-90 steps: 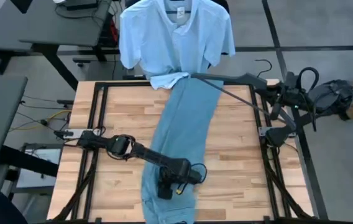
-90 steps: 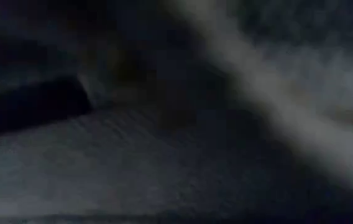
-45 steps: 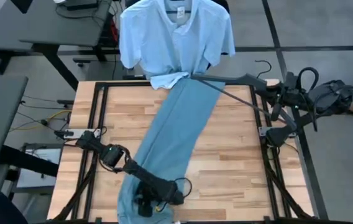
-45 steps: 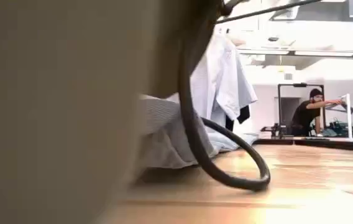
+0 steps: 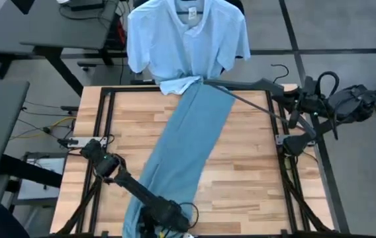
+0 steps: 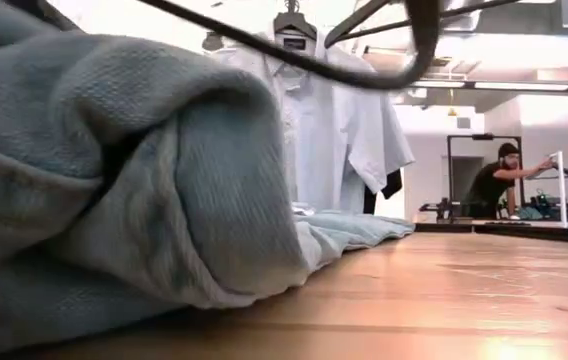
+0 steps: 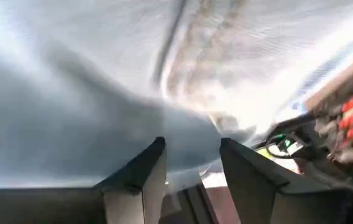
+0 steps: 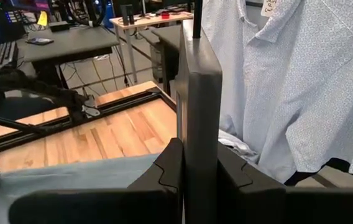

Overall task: Hang clothes
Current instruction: Insert the blue jeans on the grey hanger

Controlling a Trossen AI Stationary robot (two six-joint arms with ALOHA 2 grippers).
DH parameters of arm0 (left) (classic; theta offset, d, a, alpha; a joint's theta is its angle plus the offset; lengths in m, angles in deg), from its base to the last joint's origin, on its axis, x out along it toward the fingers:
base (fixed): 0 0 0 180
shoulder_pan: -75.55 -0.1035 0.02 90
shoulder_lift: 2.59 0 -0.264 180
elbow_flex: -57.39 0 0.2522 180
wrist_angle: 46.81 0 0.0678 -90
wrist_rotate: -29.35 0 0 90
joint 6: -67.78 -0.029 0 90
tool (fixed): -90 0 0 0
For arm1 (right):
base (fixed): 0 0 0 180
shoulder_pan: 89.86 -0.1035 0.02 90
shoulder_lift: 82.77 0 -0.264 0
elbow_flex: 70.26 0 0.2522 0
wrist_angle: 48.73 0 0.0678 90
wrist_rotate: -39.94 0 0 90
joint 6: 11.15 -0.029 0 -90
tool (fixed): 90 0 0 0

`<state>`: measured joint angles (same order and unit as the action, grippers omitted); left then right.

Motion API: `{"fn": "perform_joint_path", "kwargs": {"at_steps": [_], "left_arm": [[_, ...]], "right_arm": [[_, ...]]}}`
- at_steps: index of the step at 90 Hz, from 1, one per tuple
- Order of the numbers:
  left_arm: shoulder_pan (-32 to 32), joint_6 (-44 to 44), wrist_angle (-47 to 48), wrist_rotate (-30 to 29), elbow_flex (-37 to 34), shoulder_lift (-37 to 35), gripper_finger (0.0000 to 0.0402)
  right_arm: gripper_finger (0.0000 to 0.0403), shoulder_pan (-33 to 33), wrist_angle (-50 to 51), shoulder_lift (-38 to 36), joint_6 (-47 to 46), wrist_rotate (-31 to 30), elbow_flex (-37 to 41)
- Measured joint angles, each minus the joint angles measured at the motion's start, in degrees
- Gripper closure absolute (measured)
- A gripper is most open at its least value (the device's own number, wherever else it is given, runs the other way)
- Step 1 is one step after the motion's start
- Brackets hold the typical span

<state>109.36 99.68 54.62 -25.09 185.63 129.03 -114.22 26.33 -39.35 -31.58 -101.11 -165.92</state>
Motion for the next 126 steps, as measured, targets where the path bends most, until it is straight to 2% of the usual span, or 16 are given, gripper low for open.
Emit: {"fn": "perform_joint_path", "kwargs": {"at_steps": [14, 24, 42, 52, 57, 61, 77, 90, 98, 106, 119, 126], "left_arm": [[-5.38, 7.70, -0.27, -6.46, 0.09, -6.64, 0.0265], [-9.77, 12.39, -0.68, -13.37, 0.09, -12.69, 0.0265], [-18.16, 17.24, -5.31, -33.38, 0.12, -22.59, 0.0265], [-22.98, 15.42, -8.83, -44.63, 0.17, -26.46, 0.0265], [-25.90, 13.38, -10.46, -47.31, 0.24, -27.30, 0.0265], [-28.68, 11.34, -11.85, -47.27, 0.21, -27.41, 0.0265], [-40.57, 0.60, -21.11, -40.10, -1.53, -26.69, 0.0254], [-49.86, -6.93, -22.35, -38.72, -5.25, -25.86, 0.0230], [-56.19, -8.77, -24.91, -38.46, -9.74, -25.36, 0.0212], [-61.47, -9.62, -33.86, -34.75, -14.70, -23.72, 0.0197], [-67.34, -9.70, -44.61, -32.22, -20.74, -20.75, 0.0188], [-69.74, -10.04, -47.31, -29.46, -22.23, -17.79, 0.0188]], "right_arm": [[0.0375, 0.00, 0.10, 0.02, -0.04, 0.04, 0.00], [0.0375, 0.00, 0.23, 0.04, -0.06, 0.17, 0.00], [0.0375, 0.00, 2.52, 0.23, -4.33, 0.15, 1.20], [0.0375, 0.00, 2.92, 0.00, -8.65, 0.19, 5.00], [0.0375, 0.10, 3.00, 0.00, -10.78, 0.14, 6.99], [0.0375, 0.42, 3.14, 0.01, -11.94, -0.38, 8.47], [0.0375, 4.71, 3.33, -0.03, -14.05, -1.58, 11.07], [0.0375, 9.99, 3.43, -0.50, -14.08, -1.57, 11.07], [0.0375, 12.69, 3.43, -1.00, -14.05, -1.57, 11.07], [0.0375, 15.36, 3.39, -1.27, -14.08, -1.58, 11.07], [0.0375, 19.11, 3.45, -1.24, -14.14, -1.53, 11.07], [0.0375, 20.49, 3.30, -1.17, -14.25, -1.52, 11.07]]}}
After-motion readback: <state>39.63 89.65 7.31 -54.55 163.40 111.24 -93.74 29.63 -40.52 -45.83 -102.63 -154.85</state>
